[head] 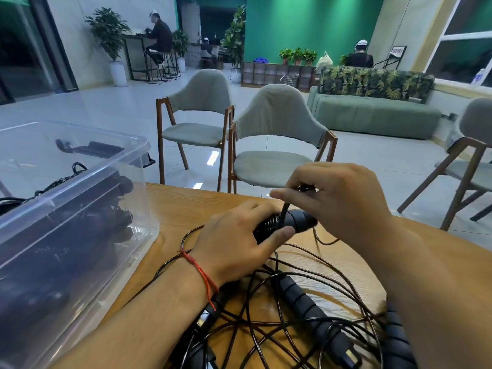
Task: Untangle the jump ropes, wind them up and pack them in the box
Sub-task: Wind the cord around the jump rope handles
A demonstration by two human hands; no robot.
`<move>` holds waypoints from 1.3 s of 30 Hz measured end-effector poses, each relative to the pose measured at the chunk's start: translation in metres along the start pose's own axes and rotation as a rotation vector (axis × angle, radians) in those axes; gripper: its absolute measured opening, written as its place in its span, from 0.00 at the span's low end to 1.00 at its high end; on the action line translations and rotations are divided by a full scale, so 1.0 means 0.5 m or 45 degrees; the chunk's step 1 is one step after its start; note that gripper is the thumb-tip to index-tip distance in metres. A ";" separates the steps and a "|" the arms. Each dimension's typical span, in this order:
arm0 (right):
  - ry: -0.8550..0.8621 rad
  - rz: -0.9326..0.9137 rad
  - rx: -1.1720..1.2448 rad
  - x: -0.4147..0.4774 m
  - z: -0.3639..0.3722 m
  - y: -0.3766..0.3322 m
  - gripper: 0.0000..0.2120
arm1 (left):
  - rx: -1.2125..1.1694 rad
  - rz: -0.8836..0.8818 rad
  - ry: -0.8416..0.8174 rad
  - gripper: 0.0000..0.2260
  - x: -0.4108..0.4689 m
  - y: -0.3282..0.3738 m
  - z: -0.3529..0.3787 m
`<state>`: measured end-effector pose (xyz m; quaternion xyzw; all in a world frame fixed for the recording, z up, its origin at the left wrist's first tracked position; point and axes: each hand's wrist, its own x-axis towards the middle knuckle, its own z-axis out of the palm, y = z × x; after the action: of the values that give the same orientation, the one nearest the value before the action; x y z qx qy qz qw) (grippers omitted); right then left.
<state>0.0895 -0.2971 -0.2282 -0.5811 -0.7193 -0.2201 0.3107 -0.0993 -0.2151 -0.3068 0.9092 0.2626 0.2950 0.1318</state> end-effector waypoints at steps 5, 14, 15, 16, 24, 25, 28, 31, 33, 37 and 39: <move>-0.296 0.338 0.247 0.002 -0.014 0.018 0.21 | -0.106 0.242 0.026 0.19 -0.006 0.007 -0.012; -0.773 0.575 0.926 -0.009 -0.016 0.047 0.22 | -0.463 0.446 0.108 0.28 -0.016 0.001 -0.010; -0.821 0.587 0.969 -0.011 -0.009 0.047 0.22 | -0.471 0.467 0.113 0.28 -0.017 0.001 -0.010; -0.840 0.599 1.015 -0.014 -0.001 0.046 0.21 | -0.478 0.481 0.116 0.27 -0.017 0.002 -0.010; -0.678 0.692 1.146 -0.017 0.071 0.056 0.20 | -0.540 0.563 0.163 0.22 -0.010 0.005 -0.016; -0.644 0.703 1.150 -0.020 0.077 0.055 0.23 | -0.539 0.561 0.153 0.22 -0.010 0.004 -0.015; -0.572 0.702 1.130 -0.032 0.085 0.049 0.23 | -0.562 0.518 0.164 0.21 -0.009 -0.001 -0.010; -0.760 0.837 0.980 -0.021 0.113 0.037 0.07 | -0.715 0.348 0.219 0.22 -0.010 -0.001 -0.002; -0.903 0.797 0.610 -0.042 0.118 0.022 0.12 | -0.870 0.161 0.301 0.23 -0.010 0.001 0.003; -0.304 0.670 0.743 -0.039 0.100 0.014 0.18 | -1.200 -0.284 0.503 0.20 0.005 0.001 -0.007; -0.384 0.561 0.651 -0.042 0.099 0.004 0.13 | -1.307 -0.473 0.564 0.21 0.014 -0.006 -0.011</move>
<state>0.0848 -0.2777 -0.2779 -0.6515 -0.6465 0.1270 0.3761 -0.0990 -0.2082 -0.3003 0.5845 0.2623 0.5393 0.5465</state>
